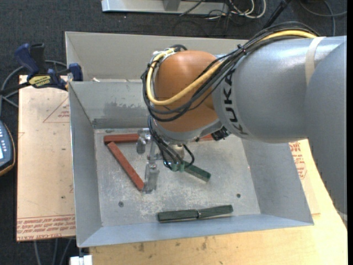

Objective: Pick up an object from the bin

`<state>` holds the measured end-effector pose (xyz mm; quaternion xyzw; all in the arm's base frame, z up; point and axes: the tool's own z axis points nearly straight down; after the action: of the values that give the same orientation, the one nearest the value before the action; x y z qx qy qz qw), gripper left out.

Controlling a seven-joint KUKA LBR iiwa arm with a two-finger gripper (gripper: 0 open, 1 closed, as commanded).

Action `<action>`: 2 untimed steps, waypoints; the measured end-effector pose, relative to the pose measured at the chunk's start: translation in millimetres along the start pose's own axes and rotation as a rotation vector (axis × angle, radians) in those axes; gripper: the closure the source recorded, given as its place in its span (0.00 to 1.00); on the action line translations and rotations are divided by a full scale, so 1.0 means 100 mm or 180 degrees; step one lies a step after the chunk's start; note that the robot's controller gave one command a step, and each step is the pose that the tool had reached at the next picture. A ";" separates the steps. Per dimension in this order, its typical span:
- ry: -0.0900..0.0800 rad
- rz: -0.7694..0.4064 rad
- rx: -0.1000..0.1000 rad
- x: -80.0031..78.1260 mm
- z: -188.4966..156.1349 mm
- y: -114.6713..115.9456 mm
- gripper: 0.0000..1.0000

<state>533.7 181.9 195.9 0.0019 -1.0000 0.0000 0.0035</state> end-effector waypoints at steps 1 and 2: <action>-0.0008 -0.1234 0.0002 -0.12 1.15 0.20 0.00; -0.0026 -0.1318 0.0009 0.10 0.66 -0.41 0.00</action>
Offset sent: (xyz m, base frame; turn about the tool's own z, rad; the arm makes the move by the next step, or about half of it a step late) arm 0.0121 0.0190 -0.1122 -0.3876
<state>523.0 140.4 130.0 0.2075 -0.9782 0.0006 -0.0008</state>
